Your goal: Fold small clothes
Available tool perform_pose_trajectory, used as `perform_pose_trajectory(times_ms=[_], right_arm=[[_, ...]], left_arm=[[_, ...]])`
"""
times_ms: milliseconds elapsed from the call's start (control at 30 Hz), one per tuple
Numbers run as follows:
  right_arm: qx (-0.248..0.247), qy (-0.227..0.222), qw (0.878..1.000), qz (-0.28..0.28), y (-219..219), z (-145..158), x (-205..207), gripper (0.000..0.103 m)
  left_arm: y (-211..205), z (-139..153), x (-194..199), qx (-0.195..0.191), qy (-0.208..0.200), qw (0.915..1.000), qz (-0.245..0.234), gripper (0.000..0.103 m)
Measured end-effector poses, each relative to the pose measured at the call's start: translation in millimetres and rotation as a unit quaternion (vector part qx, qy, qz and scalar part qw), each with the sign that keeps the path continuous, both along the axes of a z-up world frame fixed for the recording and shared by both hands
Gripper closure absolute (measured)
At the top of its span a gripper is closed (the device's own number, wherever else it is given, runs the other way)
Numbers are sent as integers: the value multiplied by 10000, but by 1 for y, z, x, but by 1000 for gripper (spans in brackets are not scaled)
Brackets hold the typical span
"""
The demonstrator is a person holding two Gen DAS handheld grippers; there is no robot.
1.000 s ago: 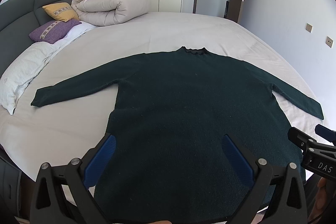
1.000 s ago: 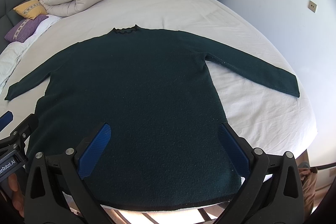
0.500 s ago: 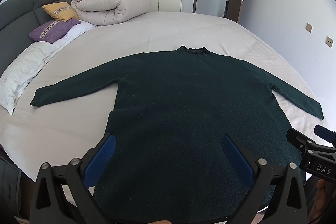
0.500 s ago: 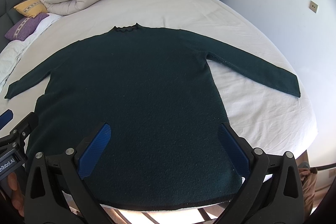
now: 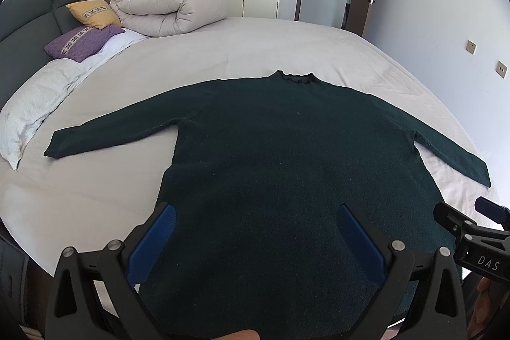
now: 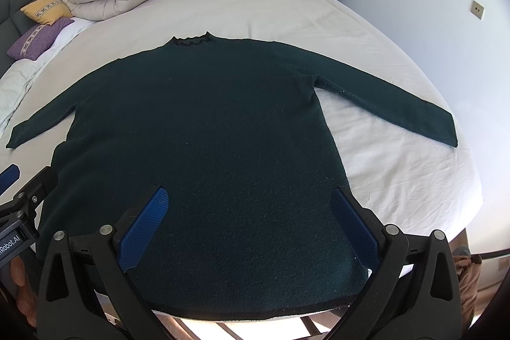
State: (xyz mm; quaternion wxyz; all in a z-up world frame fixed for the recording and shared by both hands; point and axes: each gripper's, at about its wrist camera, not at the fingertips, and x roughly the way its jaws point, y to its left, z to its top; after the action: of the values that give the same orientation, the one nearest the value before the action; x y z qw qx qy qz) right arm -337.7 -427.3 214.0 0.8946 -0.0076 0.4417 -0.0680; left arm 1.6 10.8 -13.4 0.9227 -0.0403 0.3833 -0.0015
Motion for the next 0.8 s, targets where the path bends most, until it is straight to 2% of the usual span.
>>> perform_pose_trajectory(times_ms=[267,367,467,533,600,667,733,800], right_arm=[[385,-28,9992,-76,-26,-6,10,0],[862,-373,9955,-162,-64,1,13,0],[1473,-767,9843,-600,-131,7,17,0],[1965,-1033,9692,-1069,-190,4,18,0],[2478,-1213,9467,-1663,-253,-8,19,0],[3005,-1333,9146,-2356,-316,-28,13,0],[3455,-1488,8788,-2934,-369,-51,5,0],[3681,-1534,8548,-3320,-404,-69,0,0]], left_arm=[[-6,-7,17,-45,46,9999,-155,0],[-5,-11,32,-184,180,9995,-203,0],[-3,-13,47,-338,204,9991,-154,0],[-2,-15,58,-572,205,9979,-219,0],[-4,-16,67,-824,174,9957,-394,0],[-10,-22,80,-1114,310,9910,-668,0],[-15,-26,89,-1124,299,9913,-619,0],[-21,-29,97,-1154,326,9908,-623,0]])
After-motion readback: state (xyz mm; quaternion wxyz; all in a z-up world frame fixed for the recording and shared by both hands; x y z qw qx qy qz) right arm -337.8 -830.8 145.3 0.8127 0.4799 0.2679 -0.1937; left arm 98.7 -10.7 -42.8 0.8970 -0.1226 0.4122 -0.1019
